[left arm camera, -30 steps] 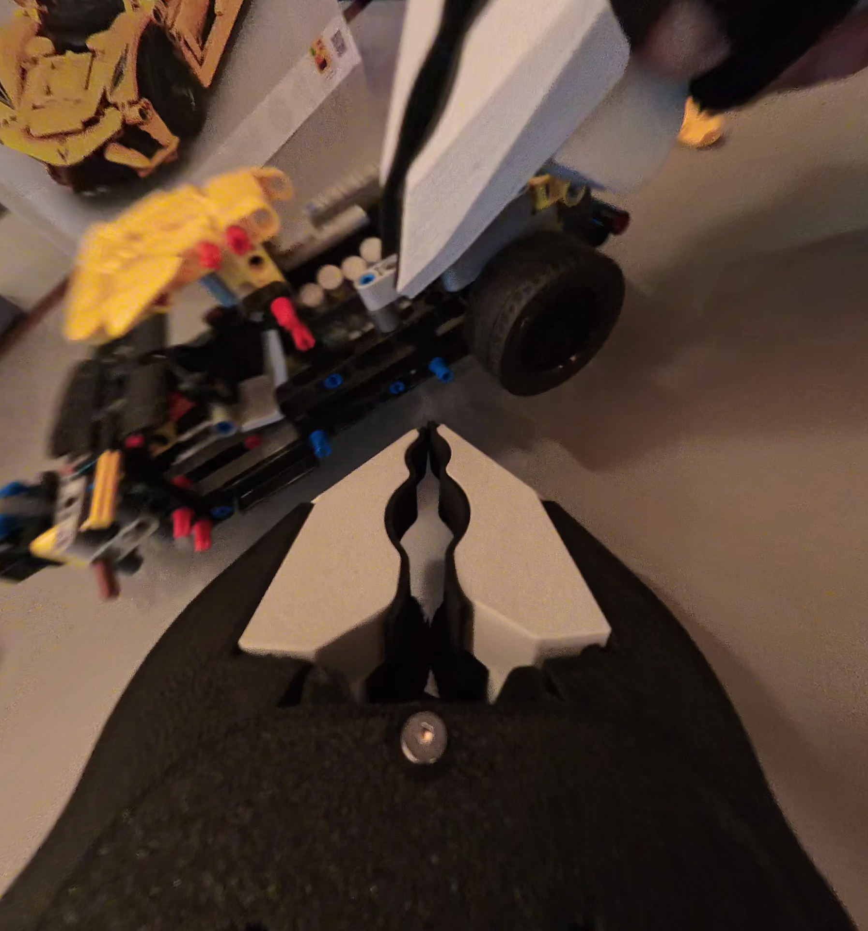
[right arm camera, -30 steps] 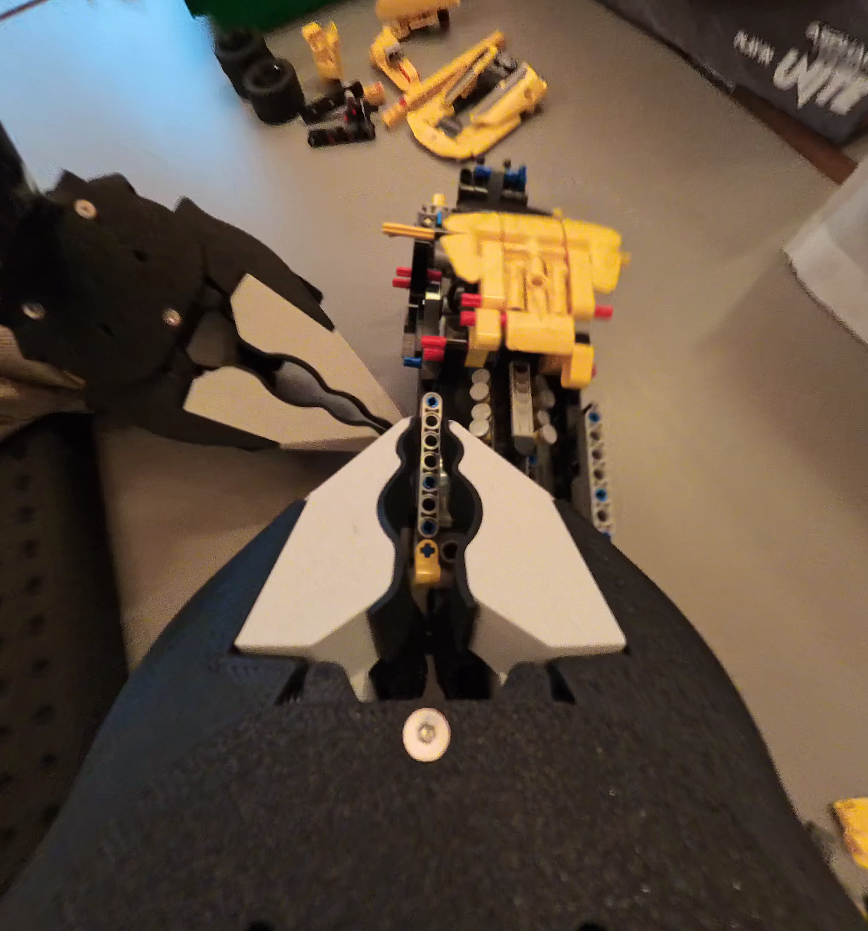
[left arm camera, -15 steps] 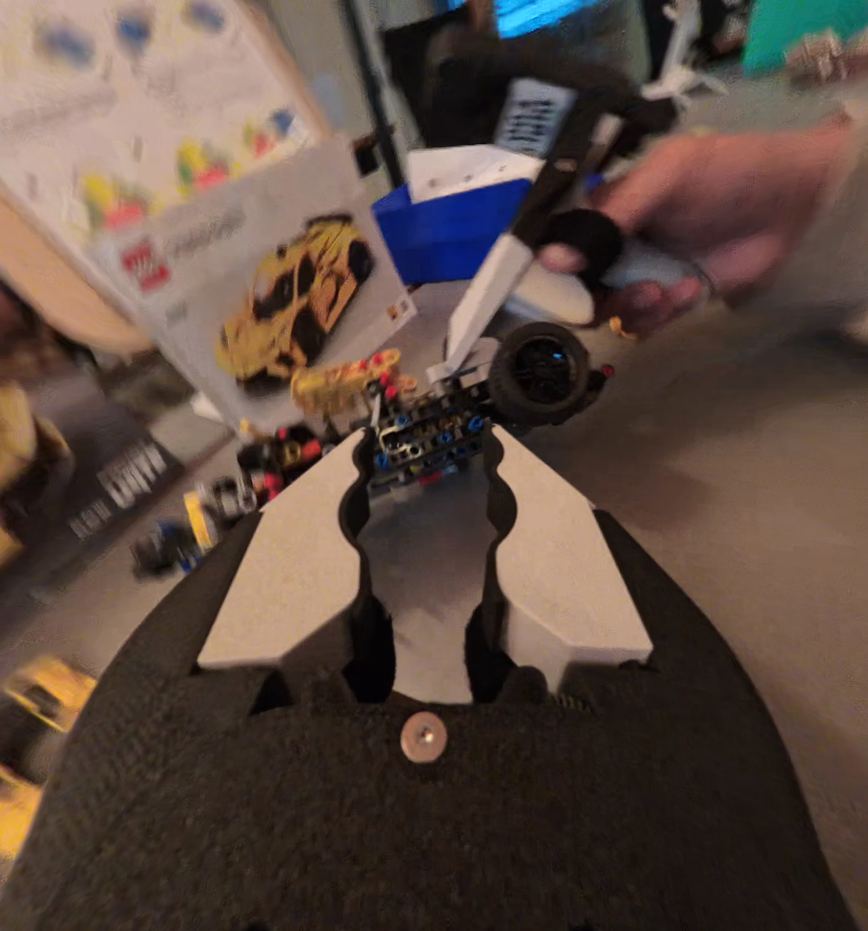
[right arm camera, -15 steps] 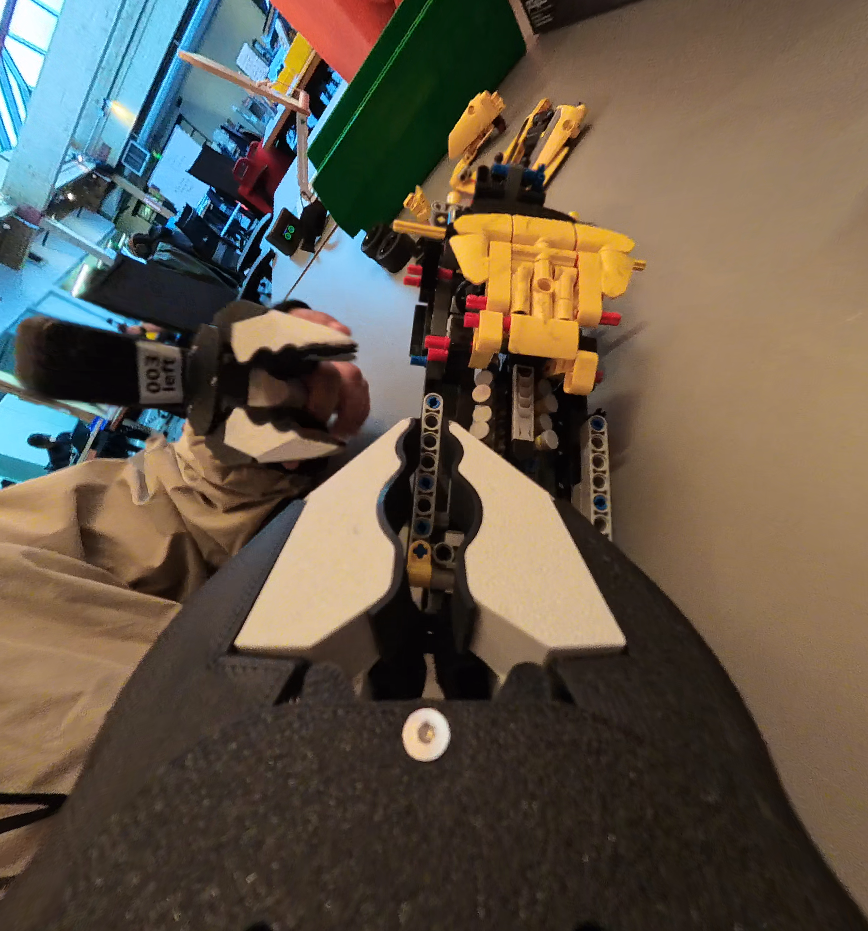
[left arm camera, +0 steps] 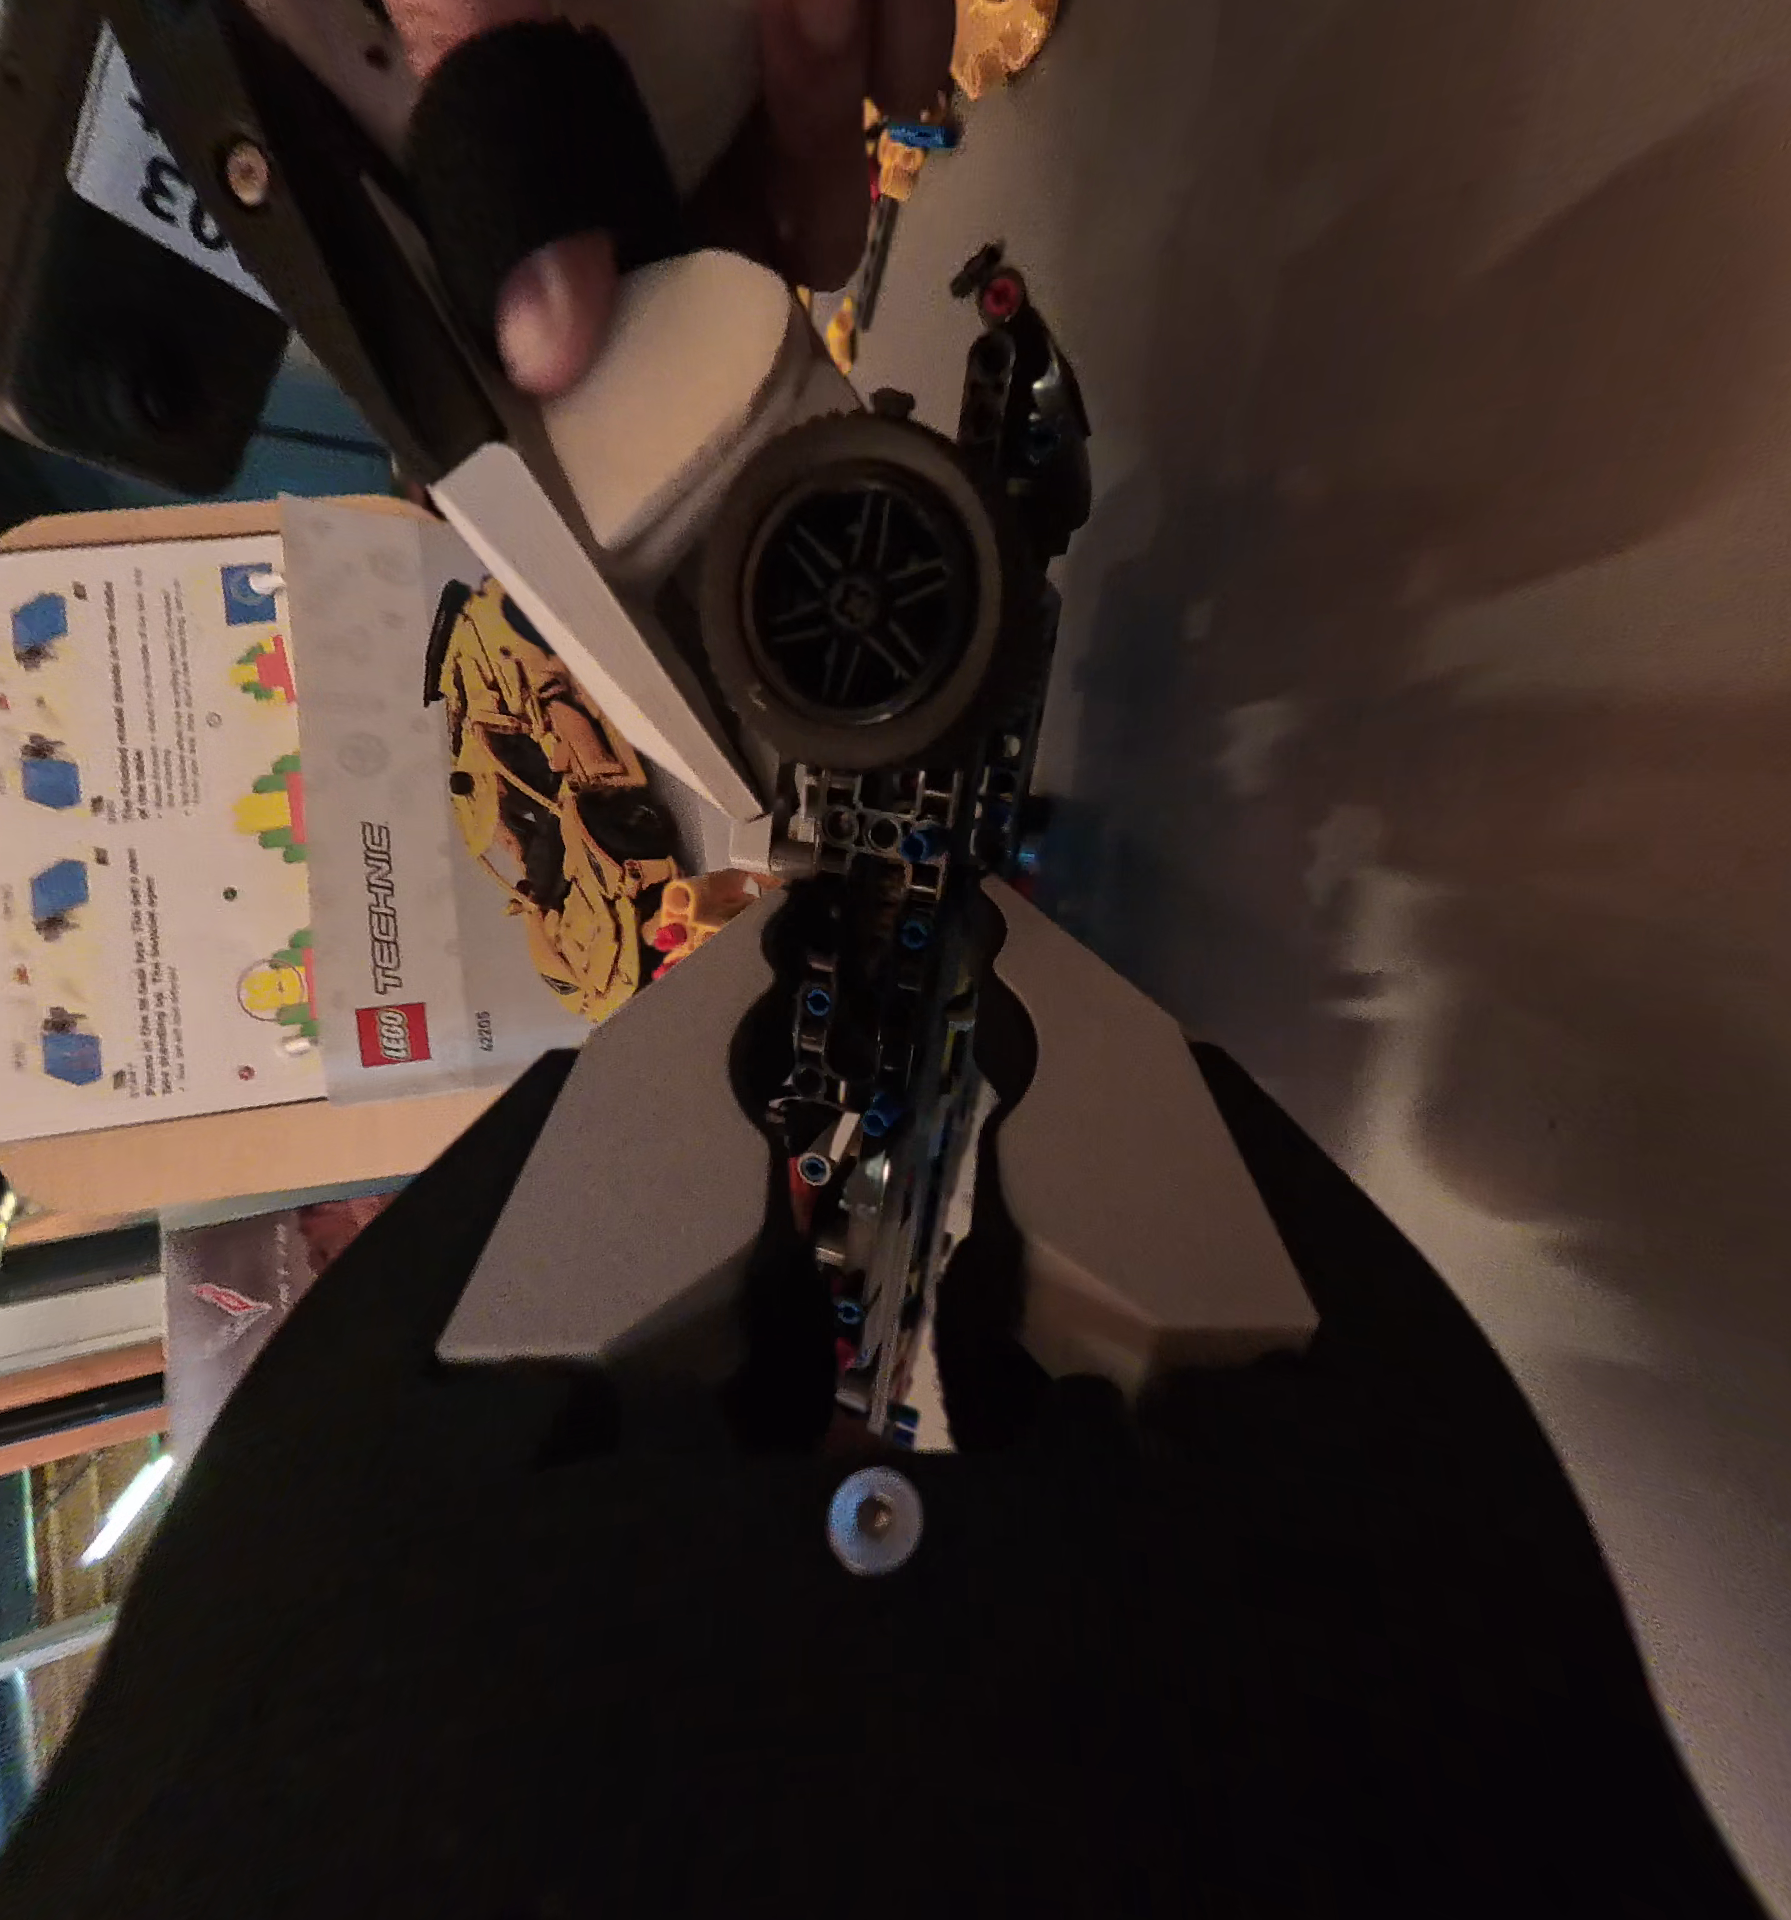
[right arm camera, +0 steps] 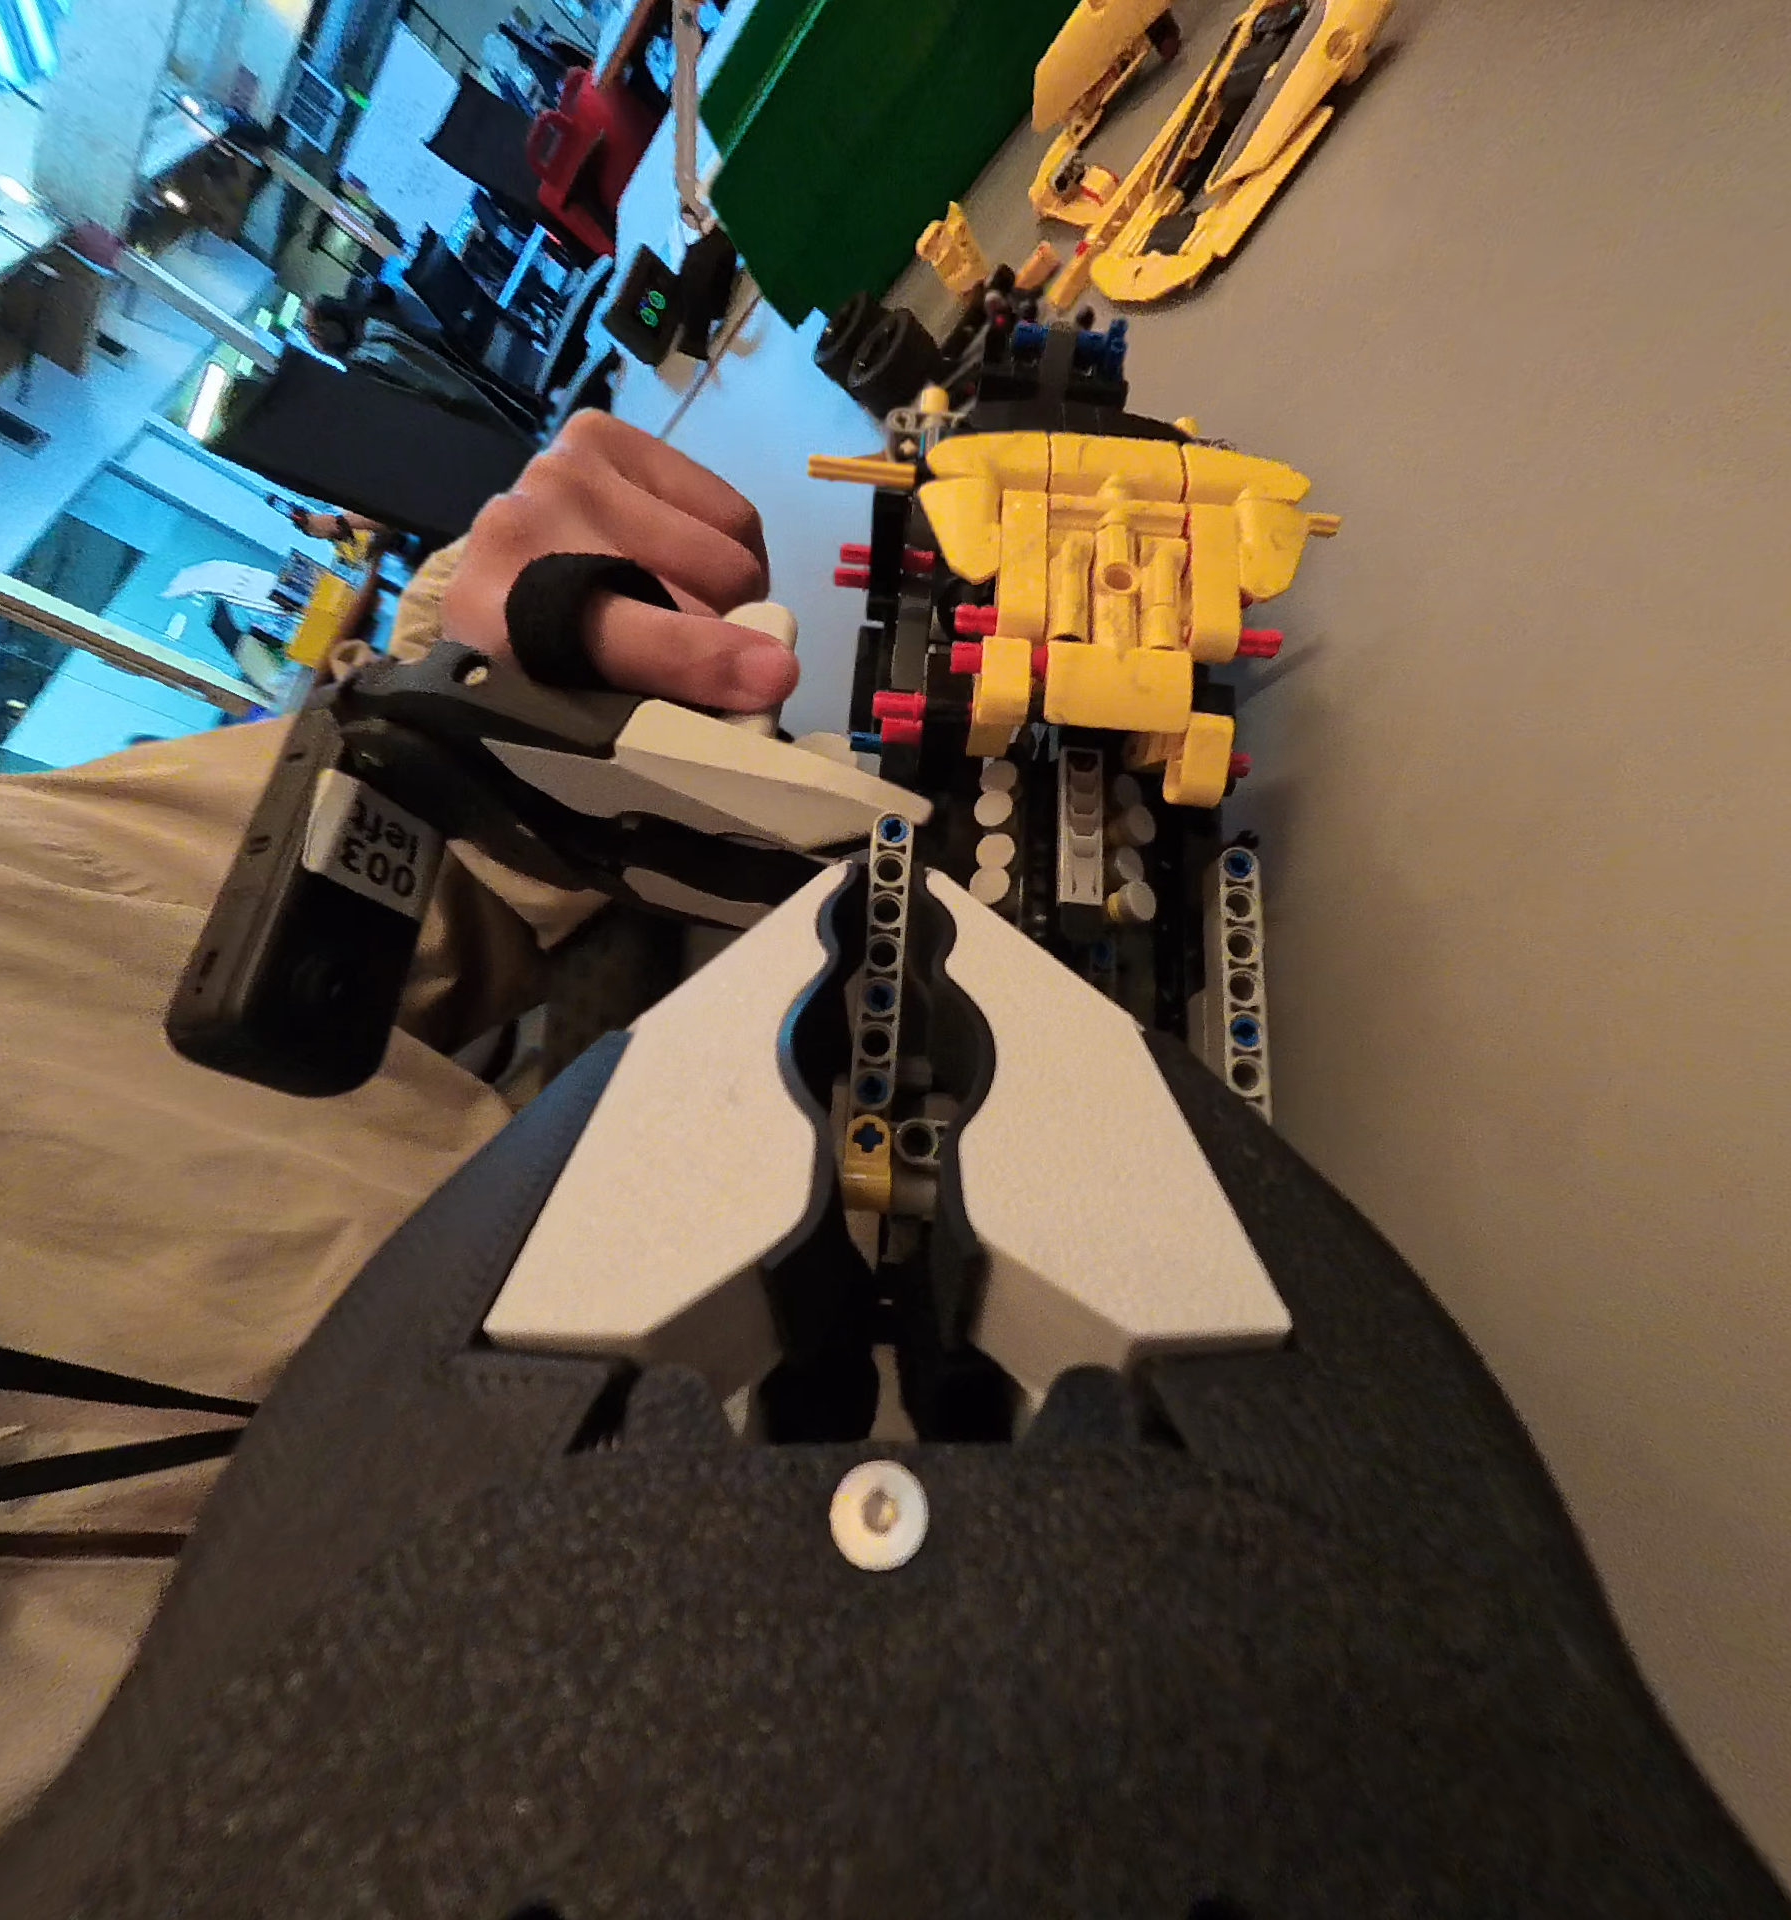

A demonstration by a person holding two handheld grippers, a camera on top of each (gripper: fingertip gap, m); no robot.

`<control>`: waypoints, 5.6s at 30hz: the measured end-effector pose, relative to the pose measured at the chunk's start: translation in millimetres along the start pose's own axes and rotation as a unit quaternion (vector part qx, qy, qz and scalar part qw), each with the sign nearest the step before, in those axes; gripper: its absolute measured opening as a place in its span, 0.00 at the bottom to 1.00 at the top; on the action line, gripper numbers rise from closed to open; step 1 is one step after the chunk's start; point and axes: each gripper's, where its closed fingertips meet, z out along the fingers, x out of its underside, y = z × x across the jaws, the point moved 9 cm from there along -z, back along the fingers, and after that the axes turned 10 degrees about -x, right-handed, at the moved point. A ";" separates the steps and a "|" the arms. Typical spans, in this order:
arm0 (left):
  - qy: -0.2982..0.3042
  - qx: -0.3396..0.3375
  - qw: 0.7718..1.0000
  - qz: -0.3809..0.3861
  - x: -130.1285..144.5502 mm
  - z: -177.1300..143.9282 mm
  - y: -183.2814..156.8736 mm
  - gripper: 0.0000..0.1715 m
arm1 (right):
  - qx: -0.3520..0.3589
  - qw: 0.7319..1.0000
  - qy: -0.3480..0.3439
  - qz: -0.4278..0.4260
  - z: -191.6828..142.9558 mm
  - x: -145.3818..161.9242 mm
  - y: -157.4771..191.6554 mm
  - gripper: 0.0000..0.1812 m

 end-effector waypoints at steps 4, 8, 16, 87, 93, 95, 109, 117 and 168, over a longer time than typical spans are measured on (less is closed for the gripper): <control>0.034 0.000 0.999 -0.005 1.9 9.8 -11.3 0.15 | 0.063 0.997 0.035 -0.038 6.4 1.4 1.5 0.04; 0.028 -0.024 0.999 0.015 3.3 10.1 -19.2 0.14 | 0.092 0.992 0.054 -0.074 10.3 3.4 5.2 0.05; 0.038 -0.046 0.996 0.069 -0.5 10.1 -32.3 0.13 | 0.149 0.982 0.088 -0.072 20.0 4.7 9.7 0.02; 0.029 -0.030 0.994 0.103 19.2 12.2 -49.2 0.14 | 0.415 0.901 0.107 -0.066 -194.7 41.4 20.3 0.14; 0.029 -0.029 0.994 0.098 18.6 11.7 -49.5 0.14 | 0.283 0.928 0.115 -0.214 -71.3 -16.5 6.8 0.14; 0.028 -0.029 0.995 0.094 18.8 11.8 -49.5 0.14 | 0.255 0.929 0.167 -0.210 -29.5 -21.5 -15.6 0.14; 0.030 -0.008 0.998 0.057 18.4 11.8 -44.6 0.13 | 0.156 0.957 0.139 -0.202 2.0 -32.0 -38.1 0.03; 0.036 -0.012 0.998 0.042 15.0 15.7 -43.9 0.13 | 0.175 0.956 0.140 -0.188 -2.3 -30.6 -37.2 0.03; 0.028 0.040 0.979 -0.198 33.8 9.4 -23.1 0.10 | 0.204 0.912 0.272 -0.229 41.1 1.0 -4.6 0.02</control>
